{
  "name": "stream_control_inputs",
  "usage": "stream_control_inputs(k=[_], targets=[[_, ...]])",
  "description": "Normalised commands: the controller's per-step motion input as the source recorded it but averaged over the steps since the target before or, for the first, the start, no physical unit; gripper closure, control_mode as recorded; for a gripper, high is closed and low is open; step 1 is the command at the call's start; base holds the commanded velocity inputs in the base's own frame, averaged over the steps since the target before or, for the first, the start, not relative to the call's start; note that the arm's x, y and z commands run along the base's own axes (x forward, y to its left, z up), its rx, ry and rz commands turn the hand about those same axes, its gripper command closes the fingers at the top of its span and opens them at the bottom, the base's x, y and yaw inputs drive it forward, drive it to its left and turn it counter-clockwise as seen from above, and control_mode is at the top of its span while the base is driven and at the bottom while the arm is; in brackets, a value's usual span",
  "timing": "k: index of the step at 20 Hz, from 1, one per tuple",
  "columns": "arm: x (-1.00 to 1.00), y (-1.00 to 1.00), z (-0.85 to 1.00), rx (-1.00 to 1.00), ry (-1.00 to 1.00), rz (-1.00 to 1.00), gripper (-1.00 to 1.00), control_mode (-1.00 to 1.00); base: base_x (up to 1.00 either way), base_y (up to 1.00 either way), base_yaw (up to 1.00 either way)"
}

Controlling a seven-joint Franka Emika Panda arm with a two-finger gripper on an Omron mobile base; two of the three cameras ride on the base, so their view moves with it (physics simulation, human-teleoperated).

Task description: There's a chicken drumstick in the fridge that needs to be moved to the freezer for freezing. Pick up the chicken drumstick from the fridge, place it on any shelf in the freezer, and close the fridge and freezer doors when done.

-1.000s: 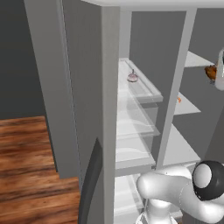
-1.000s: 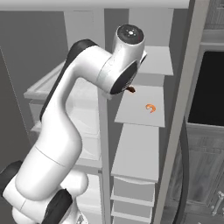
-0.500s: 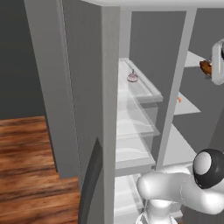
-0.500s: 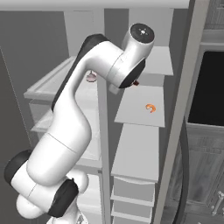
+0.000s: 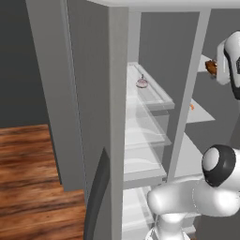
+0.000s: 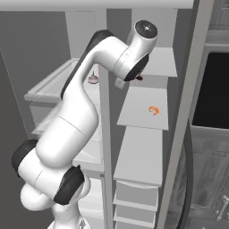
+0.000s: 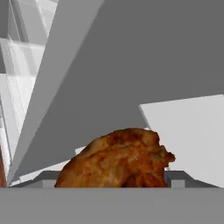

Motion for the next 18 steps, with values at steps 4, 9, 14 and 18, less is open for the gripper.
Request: stream_control_inputs(k=[4, 9, 14, 18], targets=[[0.41, -0.11, 0.13, 0.00, 0.01, 0.06, 1.00, -1.00, 0.00, 0.00, 0.00], [0.25, -0.22, 0.04, 0.00, 0.00, 0.09, 1.00, -1.00, 0.00, 0.00, 0.00], [0.19, -0.18, 0.00, 0.00, 0.00, 0.08, 1.00, -1.00, 0.00, 0.00, 0.00], [0.23, -0.04, 0.00, 0.00, 0.00, 0.02, 1.00, -1.00, 0.00, 0.00, 0.00]])
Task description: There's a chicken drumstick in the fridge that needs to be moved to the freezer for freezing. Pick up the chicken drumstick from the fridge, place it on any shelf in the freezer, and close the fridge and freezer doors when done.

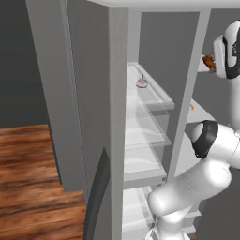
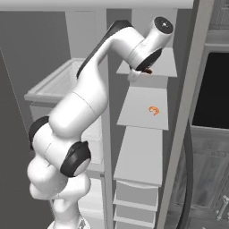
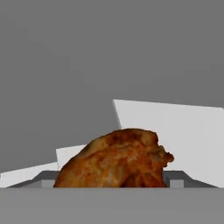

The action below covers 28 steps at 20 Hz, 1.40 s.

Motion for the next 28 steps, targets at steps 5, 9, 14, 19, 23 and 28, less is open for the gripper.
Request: stream_control_inputs(k=[5, 9, 14, 19, 23, 28], targets=[[0.42, 0.01, -0.01, -0.01, 0.00, 0.00, 1.00, -1.00, 0.00, 0.00, 0.00], [0.35, 0.00, -0.09, 0.00, 0.00, 0.00, 1.00, -1.00, 0.00, 0.00, 0.00], [0.26, -0.02, -0.06, 0.00, 0.00, 0.00, 1.00, -1.00, 0.00, 0.00, 0.00], [0.17, -0.03, -0.05, 0.00, 0.00, 0.00, 1.00, -1.00, 0.00, 0.00, 0.00], [0.05, -0.13, -0.13, 0.00, 0.00, 0.01, 1.00, -1.00, 0.00, 0.00, 0.00], [0.03, -0.08, -0.25, 0.00, 0.00, 0.04, 1.00, -1.00, 0.00, 0.00, 0.00]])
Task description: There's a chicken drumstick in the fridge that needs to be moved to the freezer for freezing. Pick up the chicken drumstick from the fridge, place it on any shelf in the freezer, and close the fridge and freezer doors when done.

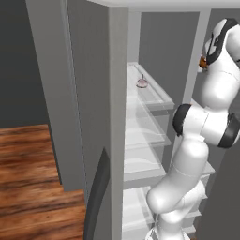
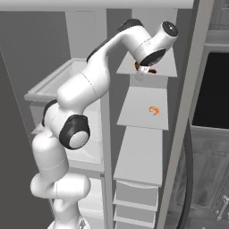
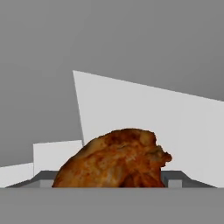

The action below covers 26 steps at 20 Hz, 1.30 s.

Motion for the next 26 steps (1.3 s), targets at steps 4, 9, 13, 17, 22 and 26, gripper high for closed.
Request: stream_control_inputs(k=[4, 9, 13, 17, 22, 26], targets=[[0.26, 0.02, -0.17, 0.00, -0.02, 0.01, 1.00, -1.00, 0.00, 0.00, 0.00], [0.46, 0.01, 0.00, 0.00, -0.01, 0.00, 1.00, -1.00, 0.00, 0.00, 0.00], [0.46, 0.00, 0.00, 0.00, -0.05, 0.01, 1.00, -1.00, 0.00, 0.00, 0.00], [0.48, 0.00, -0.01, 0.00, -0.06, 0.02, 1.00, -1.00, 0.00, 0.00, 0.00], [0.38, 0.09, 0.01, 0.00, -0.18, 0.01, -1.00, -1.00, 0.00, 0.00, 0.00], [0.14, 0.44, 0.26, 0.00, -0.40, 0.00, -1.00, -1.00, 0.00, 0.00, 0.00]])
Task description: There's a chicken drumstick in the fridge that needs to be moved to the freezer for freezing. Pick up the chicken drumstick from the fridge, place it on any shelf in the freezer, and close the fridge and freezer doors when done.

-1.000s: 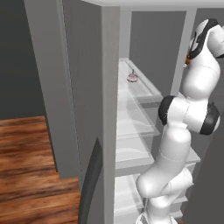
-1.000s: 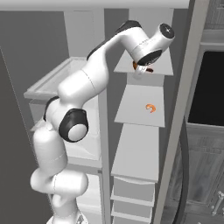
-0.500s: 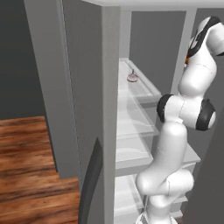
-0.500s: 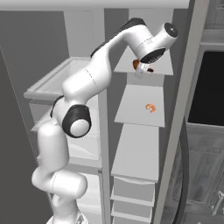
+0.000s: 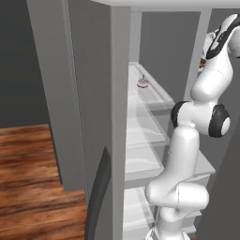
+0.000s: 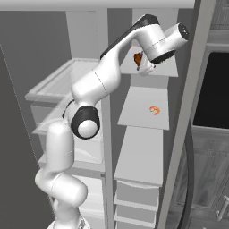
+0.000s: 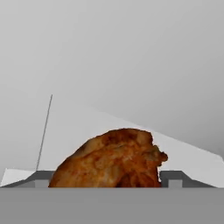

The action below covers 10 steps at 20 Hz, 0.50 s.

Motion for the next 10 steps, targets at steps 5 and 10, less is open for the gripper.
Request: stream_control_inputs(k=[5, 10], targets=[[0.32, 0.79, 0.11, -0.03, -0.30, 0.00, -1.00, -1.00, 0.00, 0.00, 0.00], [-0.20, 0.14, -0.47, -0.11, -0.13, 0.00, -1.00, -1.00, 0.00, 0.00, 0.00]])
